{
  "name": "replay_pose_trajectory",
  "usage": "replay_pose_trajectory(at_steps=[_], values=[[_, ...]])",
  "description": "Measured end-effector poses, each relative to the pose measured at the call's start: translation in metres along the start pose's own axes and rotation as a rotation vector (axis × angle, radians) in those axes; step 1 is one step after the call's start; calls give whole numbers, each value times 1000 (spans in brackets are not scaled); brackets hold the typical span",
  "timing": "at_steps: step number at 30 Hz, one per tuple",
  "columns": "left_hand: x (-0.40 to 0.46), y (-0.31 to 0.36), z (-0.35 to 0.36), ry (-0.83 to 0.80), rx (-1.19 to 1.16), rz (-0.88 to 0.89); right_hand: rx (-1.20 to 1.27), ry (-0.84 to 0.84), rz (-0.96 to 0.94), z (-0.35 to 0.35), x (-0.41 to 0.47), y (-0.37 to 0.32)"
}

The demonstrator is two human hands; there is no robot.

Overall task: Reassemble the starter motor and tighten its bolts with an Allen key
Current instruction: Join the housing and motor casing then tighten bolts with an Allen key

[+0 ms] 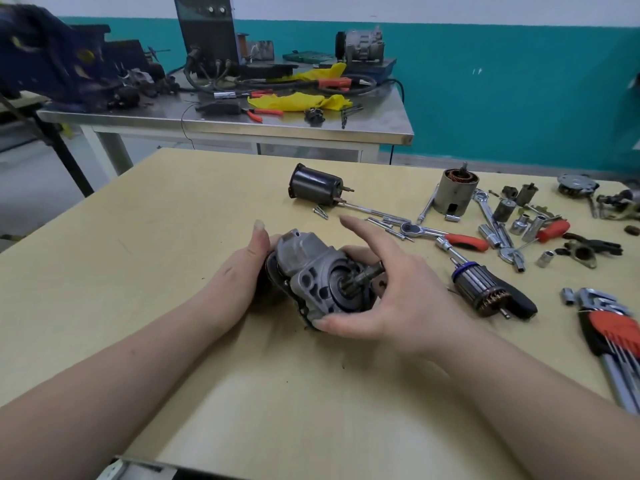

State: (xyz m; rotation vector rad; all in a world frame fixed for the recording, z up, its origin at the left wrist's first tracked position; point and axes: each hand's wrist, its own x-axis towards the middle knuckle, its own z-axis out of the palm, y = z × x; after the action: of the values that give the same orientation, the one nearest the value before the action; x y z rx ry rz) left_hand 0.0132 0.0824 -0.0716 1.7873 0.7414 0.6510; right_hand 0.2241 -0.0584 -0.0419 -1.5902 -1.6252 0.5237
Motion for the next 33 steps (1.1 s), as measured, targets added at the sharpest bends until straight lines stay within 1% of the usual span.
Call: replay_pose_trajectory(at_steps=[2, 5, 7, 10, 13, 15, 17, 20, 23, 25, 28, 30, 33], values=[[4, 1, 2, 42, -45, -74, 81, 25, 24, 6, -1, 3], [10, 4, 6, 152, -42, -127, 174, -13, 80, 13, 0, 9], [13, 8, 9, 174, -73, -134, 175, -48, 90, 16, 1, 11], [15, 11, 15, 225, -91, -93, 184, -74, 93, 15, 1, 12], [16, 16, 23, 332, -165, -140, 162, -69, 97, 13, 1, 13], [17, 20, 26, 358, -233, -184, 139, -69, 99, 12, 0, 12], [19, 25, 28, 359, -279, -229, 109, -62, 92, 10, -2, 13], [25, 35, 35, 376, -302, -349, 119, -29, 96, -2, -3, 12], [39, 44, 44, 388, -426, -457, 174, 40, 97, -22, 2, 10], [48, 49, 48, 325, -472, -494, 154, 97, 63, -36, 4, 4], [53, 59, 54, 220, -498, -538, 46, 179, -20, -54, 5, -3], [55, 62, 57, 197, -541, -559, 10, 189, -51, -65, 4, -4], [53, 60, 63, 164, -604, -590, -41, 147, -44, -71, 5, -1]])
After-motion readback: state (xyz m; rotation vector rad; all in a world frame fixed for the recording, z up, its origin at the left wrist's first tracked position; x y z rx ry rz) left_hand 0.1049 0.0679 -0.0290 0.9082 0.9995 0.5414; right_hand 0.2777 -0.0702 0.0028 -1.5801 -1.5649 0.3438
